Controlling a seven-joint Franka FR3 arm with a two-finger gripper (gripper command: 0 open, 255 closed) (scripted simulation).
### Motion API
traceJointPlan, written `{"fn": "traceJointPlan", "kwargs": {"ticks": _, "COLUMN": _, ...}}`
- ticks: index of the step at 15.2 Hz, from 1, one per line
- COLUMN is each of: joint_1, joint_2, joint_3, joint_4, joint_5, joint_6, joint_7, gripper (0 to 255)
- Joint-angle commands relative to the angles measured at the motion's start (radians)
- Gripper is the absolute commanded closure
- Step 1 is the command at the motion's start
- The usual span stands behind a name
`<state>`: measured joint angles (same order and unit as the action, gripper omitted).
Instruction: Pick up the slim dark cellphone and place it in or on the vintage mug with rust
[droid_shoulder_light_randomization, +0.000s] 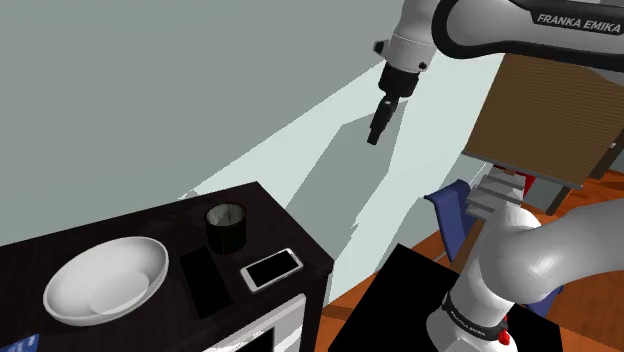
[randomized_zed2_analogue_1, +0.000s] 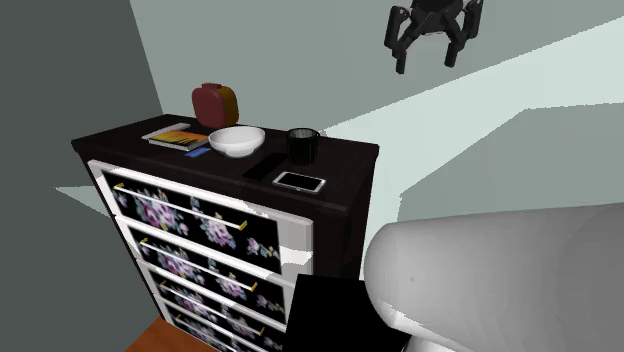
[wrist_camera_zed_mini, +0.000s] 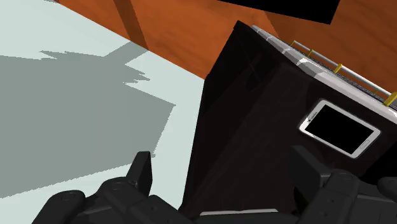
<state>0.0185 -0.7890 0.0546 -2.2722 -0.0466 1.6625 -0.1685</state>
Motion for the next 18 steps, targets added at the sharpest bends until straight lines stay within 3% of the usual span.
{"fn": "traceJointPlan", "kwargs": {"ticks": 1, "joint_1": 0.000, "joint_2": 0.000, "joint_3": 0.000, "joint_4": 0.000, "joint_5": 0.000, "joint_6": 0.000, "joint_7": 0.000, "gripper": 0}}
{"fn": "traceJointPlan", "kwargs": {"ticks": 11, "joint_1": 0.144, "joint_2": -0.242, "joint_3": 0.311, "joint_4": -0.405, "joint_5": -0.104, "joint_6": 0.464, "joint_7": 0.073, "gripper": 0}}
{"fn": "traceJointPlan", "kwargs": {"ticks": 15, "joint_1": 0.187, "joint_2": -0.291, "joint_3": 0.466, "joint_4": -0.550, "joint_5": -0.161, "joint_6": 0.664, "joint_7": 0.142, "gripper": 0}}
{"fn": "traceJointPlan", "kwargs": {"ticks": 18, "joint_1": 0.192, "joint_2": -0.306, "joint_3": 0.609, "joint_4": -0.644, "joint_5": -0.216, "joint_6": 0.826, "joint_7": 0.220, "gripper": 0}}
